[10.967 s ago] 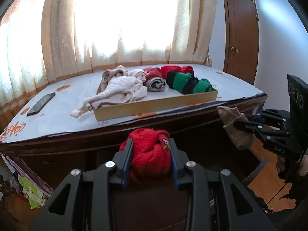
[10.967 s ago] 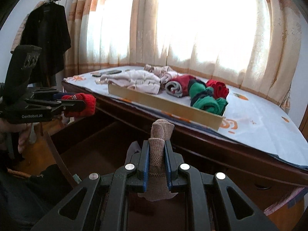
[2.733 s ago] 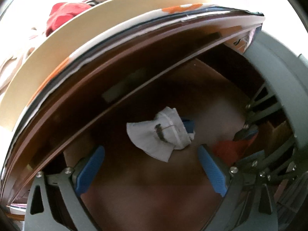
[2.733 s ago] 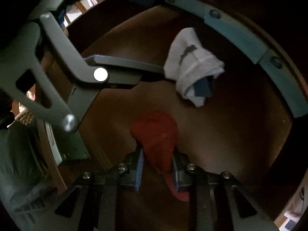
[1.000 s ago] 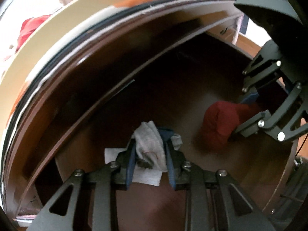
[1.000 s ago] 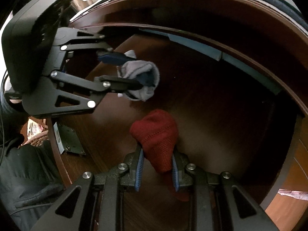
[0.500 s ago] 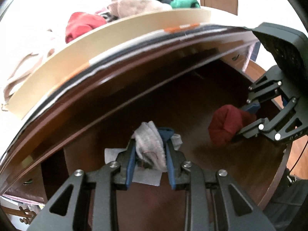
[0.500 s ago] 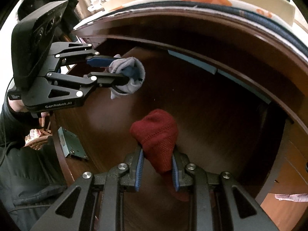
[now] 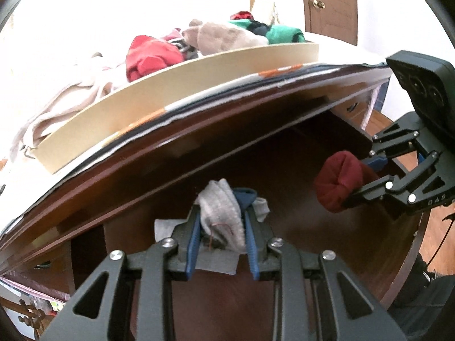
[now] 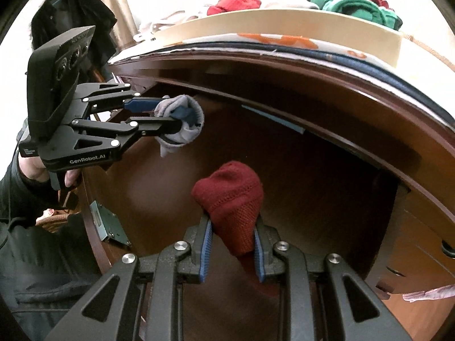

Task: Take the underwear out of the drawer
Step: 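Lift the grey-white sock and red sock up out of the drawer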

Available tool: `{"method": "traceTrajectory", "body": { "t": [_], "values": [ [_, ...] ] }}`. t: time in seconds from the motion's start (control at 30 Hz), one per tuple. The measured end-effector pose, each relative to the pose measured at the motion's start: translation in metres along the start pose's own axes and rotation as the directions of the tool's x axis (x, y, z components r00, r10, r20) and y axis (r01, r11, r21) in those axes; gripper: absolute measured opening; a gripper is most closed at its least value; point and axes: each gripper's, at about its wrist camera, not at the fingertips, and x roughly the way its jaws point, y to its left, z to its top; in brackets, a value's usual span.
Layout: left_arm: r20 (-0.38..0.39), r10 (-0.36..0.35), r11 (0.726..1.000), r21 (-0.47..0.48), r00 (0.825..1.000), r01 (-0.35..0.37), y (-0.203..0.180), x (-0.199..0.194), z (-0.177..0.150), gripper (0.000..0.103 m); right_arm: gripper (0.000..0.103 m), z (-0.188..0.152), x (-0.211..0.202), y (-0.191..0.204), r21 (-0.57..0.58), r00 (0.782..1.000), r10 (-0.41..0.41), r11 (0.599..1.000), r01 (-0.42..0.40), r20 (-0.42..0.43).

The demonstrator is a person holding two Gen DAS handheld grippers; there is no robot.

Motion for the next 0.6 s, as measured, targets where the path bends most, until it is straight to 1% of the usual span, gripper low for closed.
{"method": "traceTrajectory", "body": {
  "t": [0.13,0.4,0.6],
  "values": [
    [0.026,0.023,1.0,-0.005,0.999,-0.023,0.011,-0.018,0.001,0.027,0.027,-0.003,-0.006,-0.001,-0.01,1.0,-0.017,1.0,0.017,0.018],
    [0.06,0.039,0.999,-0.024,0.997,-0.038,0.014,-0.024,0.0,0.027,0.027,-0.007,-0.016,0.004,-0.067,0.995,-0.066,0.995,0.071,0.076],
    [0.091,0.058,0.998,-0.044,0.994,-0.054,0.017,-0.031,-0.003,0.027,0.027,-0.009,-0.025,0.008,-0.079,0.988,-0.092,0.992,0.102,0.125]
  ]
}}
